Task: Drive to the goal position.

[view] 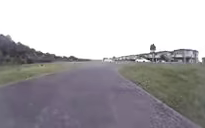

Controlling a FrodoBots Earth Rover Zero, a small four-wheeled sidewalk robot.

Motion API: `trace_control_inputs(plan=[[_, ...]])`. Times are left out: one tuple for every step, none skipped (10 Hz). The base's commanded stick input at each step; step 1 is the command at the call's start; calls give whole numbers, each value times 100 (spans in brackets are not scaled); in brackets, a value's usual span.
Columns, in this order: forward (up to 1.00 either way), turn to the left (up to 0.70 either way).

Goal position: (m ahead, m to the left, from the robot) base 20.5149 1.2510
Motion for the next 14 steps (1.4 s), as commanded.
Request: trace_control_inputs(plan=[[70, 0], [70, 0], [70, 0], [70, 0], [70, 0], [70, 0], [70, 0], [70, 0], [70, 0], [70, 0], [70, 0], [70, 0], [70, 0], [70, 0]])
